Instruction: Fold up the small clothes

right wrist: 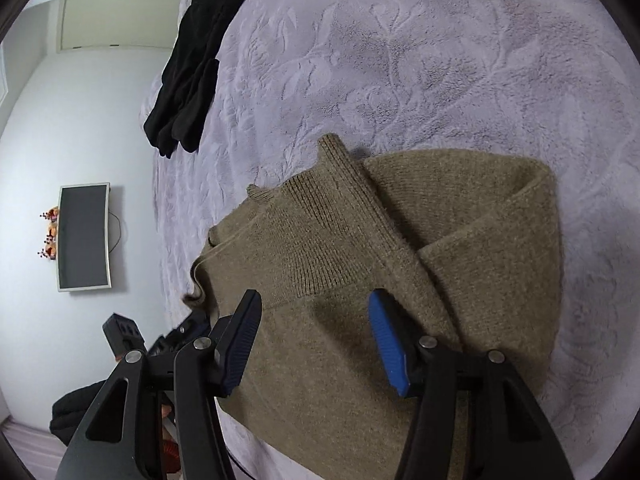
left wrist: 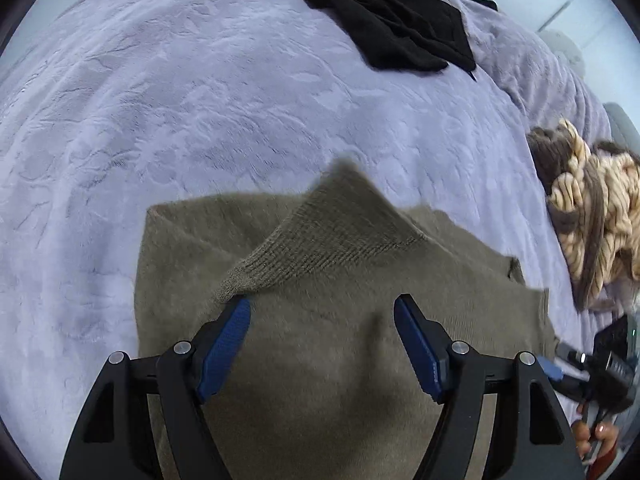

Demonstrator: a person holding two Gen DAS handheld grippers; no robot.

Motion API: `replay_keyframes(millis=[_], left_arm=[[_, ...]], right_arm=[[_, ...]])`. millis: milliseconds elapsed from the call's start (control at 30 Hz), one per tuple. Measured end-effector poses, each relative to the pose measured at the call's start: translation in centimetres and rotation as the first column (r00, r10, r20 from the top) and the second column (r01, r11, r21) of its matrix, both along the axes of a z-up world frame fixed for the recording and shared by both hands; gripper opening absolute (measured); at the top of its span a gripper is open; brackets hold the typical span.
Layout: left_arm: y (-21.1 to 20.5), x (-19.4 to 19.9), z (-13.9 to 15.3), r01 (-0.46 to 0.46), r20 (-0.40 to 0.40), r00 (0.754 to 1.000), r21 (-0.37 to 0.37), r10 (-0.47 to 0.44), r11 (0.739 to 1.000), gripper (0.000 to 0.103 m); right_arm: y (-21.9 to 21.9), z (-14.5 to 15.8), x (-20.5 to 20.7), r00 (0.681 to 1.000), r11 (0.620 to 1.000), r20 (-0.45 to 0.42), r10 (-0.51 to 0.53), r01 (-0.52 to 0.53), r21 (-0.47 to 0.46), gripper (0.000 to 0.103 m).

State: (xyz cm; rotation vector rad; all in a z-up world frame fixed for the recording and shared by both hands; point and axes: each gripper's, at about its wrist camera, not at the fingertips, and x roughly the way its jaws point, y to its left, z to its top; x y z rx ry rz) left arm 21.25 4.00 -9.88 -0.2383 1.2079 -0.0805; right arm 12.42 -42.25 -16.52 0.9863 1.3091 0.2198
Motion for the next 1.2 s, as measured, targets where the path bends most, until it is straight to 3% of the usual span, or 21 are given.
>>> replay_keyframes(millis=[167, 333, 500, 633, 767, 867, 933, 1000, 1033, 1067, 1200], left_arm=[[3.3, 1.1, 3.0, -0.053, 0.054, 0.997, 0.107, 0.048, 0.993, 0.075], [4.7, -2.6, 3.5, 0.045, -0.027, 0.999, 0.187, -0.041, 0.981, 0.075], [6.3, -9.0, 1.8, 0.060, -0.141, 0.989, 0.081, -0.049, 0.995, 0.075], [6.8, -12.5, 0.4, 0.062, -0.178, 0.982, 0.033, -0.056, 0.998, 0.075], [6.7, -14.0, -1.0, 0.074, -0.215, 0.974, -0.008, -0.074, 0.997, 0.075], [7.0, -14.4, -2.1, 0.083, -0.232, 0.969, -0.030, -0.087, 0.996, 0.074], [7.3, -13.9, -2.5, 0.066, -0.237, 0.968, -0.054, -0.077, 0.996, 0.057], [7.7, -13.6, -2.4, 0.069, -0.238, 0.967, -0.090, -0.089, 0.994, 0.027], [7.8, -13.5, -2.1, 0.077, -0.232, 0.967, -0.115, -0.102, 0.990, 0.024], [7.9, -13.7, -1.5, 0.095, -0.220, 0.968, -0.125, -0.121, 0.988, 0.022], [7.9, -14.7, 0.2, 0.190, -0.183, 0.963, -0.052, -0.196, 0.980, 0.013]], right_arm=[[-1.4, 1.8, -1.4, 1.000, 0.997, 0.016, 0.018, -0.017, -0.078, 0.060], [-2.6, 2.9, -4.5, 0.999, 0.998, 0.020, -0.028, 0.029, -0.061, 0.060], [-0.7, 3.9, -9.7, 1.000, 1.000, 0.023, 0.005, -0.005, 0.006, 0.062], [1.7, 2.9, -14.9, 0.999, 0.997, -0.042, 0.034, -0.031, 0.075, 0.062], [2.7, 0.2, -19.1, 0.986, 0.990, -0.153, -0.066, 0.083, 0.112, 0.062], [2.1, -1.3, -20.4, 0.969, 0.975, -0.166, -0.184, 0.201, 0.092, 0.062], [1.3, -2.1, -20.6, 0.940, 0.938, -0.158, -0.301, 0.322, 0.128, 0.062], [0.8, -2.7, -20.3, 0.910, 0.895, -0.158, -0.384, 0.408, 0.178, 0.056], [0.6, -2.8, -19.9, 0.905, 0.888, -0.164, -0.392, 0.419, 0.190, 0.020], [0.5, -2.5, -19.4, 0.911, 0.895, -0.167, -0.378, 0.406, 0.185, 0.009], [0.5, 0.9, -18.1, 0.965, 0.959, -0.069, -0.253, 0.259, 0.117, 0.008]])
